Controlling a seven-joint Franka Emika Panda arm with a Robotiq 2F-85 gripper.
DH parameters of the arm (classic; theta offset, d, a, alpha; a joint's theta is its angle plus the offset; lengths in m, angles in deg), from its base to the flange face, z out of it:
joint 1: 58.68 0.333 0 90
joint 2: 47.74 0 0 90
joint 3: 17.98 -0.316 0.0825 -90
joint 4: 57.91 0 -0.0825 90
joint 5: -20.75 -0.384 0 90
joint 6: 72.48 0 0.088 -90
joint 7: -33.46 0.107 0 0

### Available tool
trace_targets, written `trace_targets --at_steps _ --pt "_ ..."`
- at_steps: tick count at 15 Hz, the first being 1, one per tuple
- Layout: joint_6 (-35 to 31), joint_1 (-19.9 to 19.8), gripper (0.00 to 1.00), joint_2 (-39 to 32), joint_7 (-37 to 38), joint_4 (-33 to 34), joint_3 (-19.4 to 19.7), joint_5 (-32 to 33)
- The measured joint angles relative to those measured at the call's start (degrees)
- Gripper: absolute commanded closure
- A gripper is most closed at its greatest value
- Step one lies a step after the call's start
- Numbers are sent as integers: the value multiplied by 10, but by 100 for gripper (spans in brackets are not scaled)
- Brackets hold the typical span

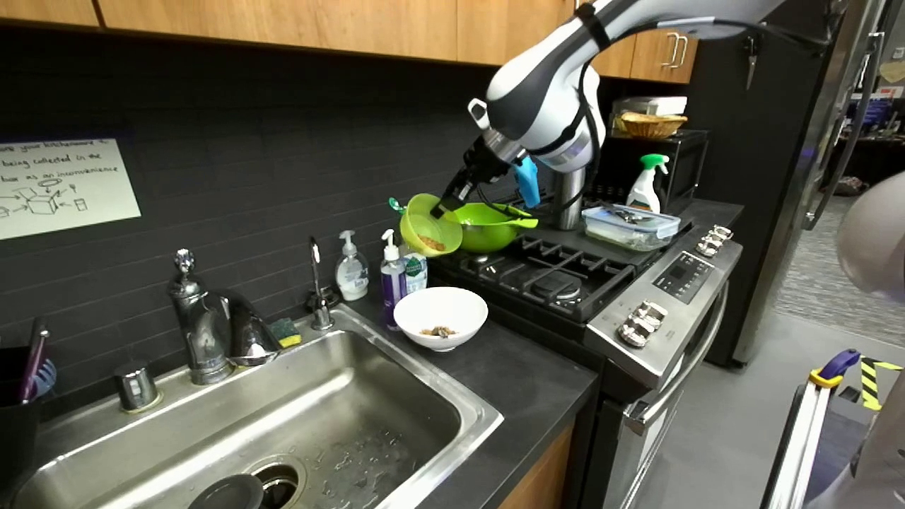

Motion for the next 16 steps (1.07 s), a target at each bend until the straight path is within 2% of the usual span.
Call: trace_targets --at_steps 2,5,10,16 --pt "2 -82 99 -6 7 -16 -64 19" --pt "13 -188 99 -24 54 -49 -133 109" --pt "77 -321 99 -62 123 -102 -222 227" --pt "164 -462 99 -129 190 -165 -325 319"
